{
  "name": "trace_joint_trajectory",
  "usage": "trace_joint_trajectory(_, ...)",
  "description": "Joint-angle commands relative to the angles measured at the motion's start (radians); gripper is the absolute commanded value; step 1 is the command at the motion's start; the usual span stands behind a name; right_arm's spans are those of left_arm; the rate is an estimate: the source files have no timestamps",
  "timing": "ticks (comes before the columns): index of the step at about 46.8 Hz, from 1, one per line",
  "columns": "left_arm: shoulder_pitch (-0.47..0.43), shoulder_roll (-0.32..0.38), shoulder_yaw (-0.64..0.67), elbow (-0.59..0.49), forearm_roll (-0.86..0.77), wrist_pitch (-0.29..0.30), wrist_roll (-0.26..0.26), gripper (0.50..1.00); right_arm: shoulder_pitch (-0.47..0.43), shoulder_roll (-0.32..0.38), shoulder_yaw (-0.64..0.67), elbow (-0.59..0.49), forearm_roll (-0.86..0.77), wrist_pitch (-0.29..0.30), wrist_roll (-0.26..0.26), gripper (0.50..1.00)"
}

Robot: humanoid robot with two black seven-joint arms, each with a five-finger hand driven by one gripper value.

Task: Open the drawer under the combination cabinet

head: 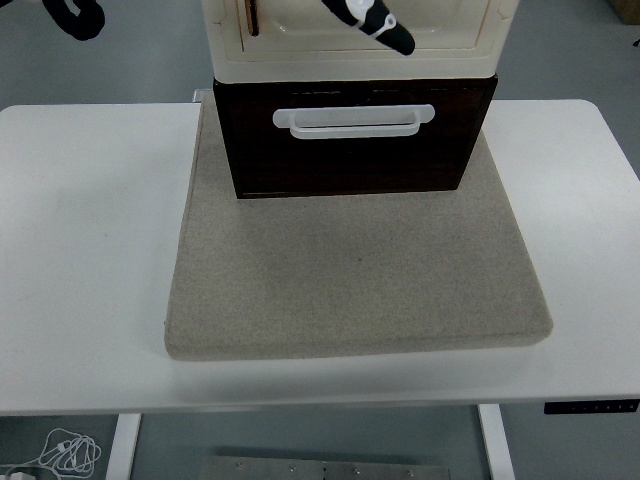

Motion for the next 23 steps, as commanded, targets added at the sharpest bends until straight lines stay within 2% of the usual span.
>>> trace_joint_trajectory(1, -0.044, -0.016, 0.085, -0.022, 0.001, 0.0, 0.034, 1.0, 0.0, 0.0, 0.0, 0.0, 0.0, 0.0, -0.001, 0.926)
trace_joint_trajectory(7, -0.105, -0.041, 0.192, -0.055, 0.001, 0.003, 0.087, 1.0, 0.0, 0.0, 0.0, 0.0, 0.0, 0.0, -0.001, 0.926)
trace_joint_trajectory(11, -0.129, -0.061, 0.232, -0.053, 0.001, 0.011, 0.116, 1.0, 0.0, 0.0, 0.0, 0.0, 0.0, 0.0, -0.001, 0.926)
trace_joint_trajectory(17, -0.161, -0.091, 0.283, -0.05, 0.0, 0.023, 0.192, 1.0, 0.0, 0.0, 0.0, 0.0, 0.0, 0.0, -0.001, 0.926)
trace_joint_trajectory(23, -0.175, -0.128, 0.332, -0.029, 0.0, 0.023, 0.23, 1.0, 0.0, 0.0, 0.0, 0.0, 0.0, 0.0, -0.001, 0.926)
